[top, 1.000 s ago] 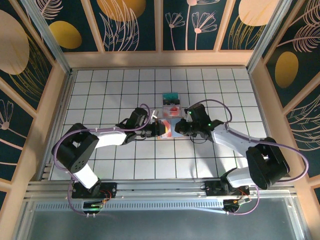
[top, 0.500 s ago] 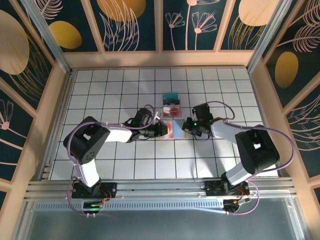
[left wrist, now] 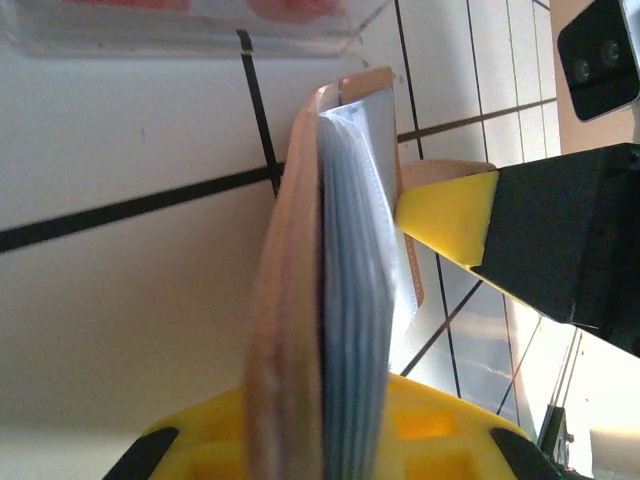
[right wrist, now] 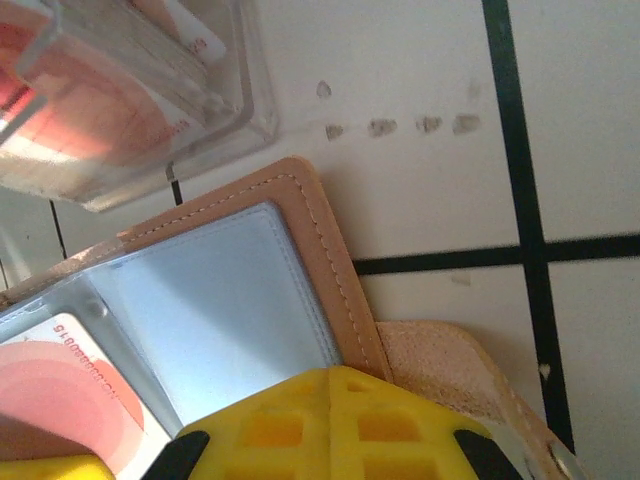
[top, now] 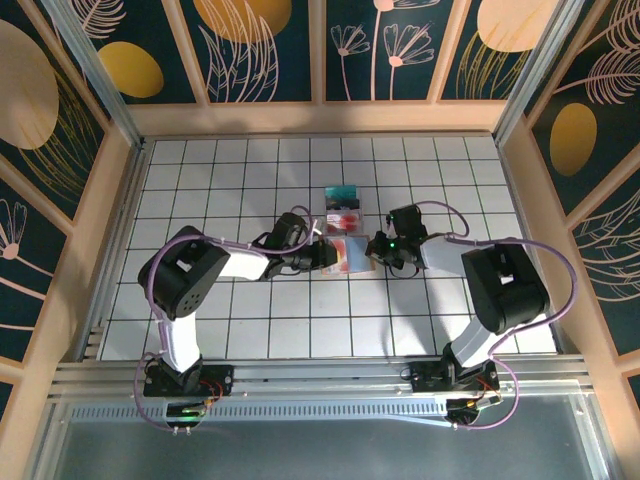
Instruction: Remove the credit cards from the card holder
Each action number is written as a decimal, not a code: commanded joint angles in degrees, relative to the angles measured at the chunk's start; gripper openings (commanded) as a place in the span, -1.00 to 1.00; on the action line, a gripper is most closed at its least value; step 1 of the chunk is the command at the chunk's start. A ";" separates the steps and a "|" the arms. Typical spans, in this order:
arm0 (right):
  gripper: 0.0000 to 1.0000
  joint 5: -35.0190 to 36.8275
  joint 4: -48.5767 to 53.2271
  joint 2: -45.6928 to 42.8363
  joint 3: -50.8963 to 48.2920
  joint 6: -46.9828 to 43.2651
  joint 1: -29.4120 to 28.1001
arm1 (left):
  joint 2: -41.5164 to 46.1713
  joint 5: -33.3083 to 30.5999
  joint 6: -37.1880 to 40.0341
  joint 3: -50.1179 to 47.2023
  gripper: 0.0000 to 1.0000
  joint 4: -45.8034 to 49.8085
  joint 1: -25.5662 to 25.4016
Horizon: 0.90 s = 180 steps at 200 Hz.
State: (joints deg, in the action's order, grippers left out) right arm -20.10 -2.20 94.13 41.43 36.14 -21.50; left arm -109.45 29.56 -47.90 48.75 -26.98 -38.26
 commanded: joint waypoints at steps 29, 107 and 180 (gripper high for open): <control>-1.00 -1.34 -0.58 3.27 2.98 -1.60 0.95 | -1.82 -0.65 0.95 1.61 -1.00 -2.68 2.21; -1.00 -2.58 -2.37 6.39 4.84 -1.17 1.46 | -3.96 0.66 4.78 4.37 -1.00 0.54 4.88; -1.00 -3.08 -2.12 6.73 5.70 -1.07 2.61 | -6.78 1.58 7.44 8.65 -1.00 4.12 5.65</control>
State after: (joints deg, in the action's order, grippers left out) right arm -22.61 -5.19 99.88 45.95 35.94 -19.33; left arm -114.50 32.95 -42.94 55.40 -25.08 -33.52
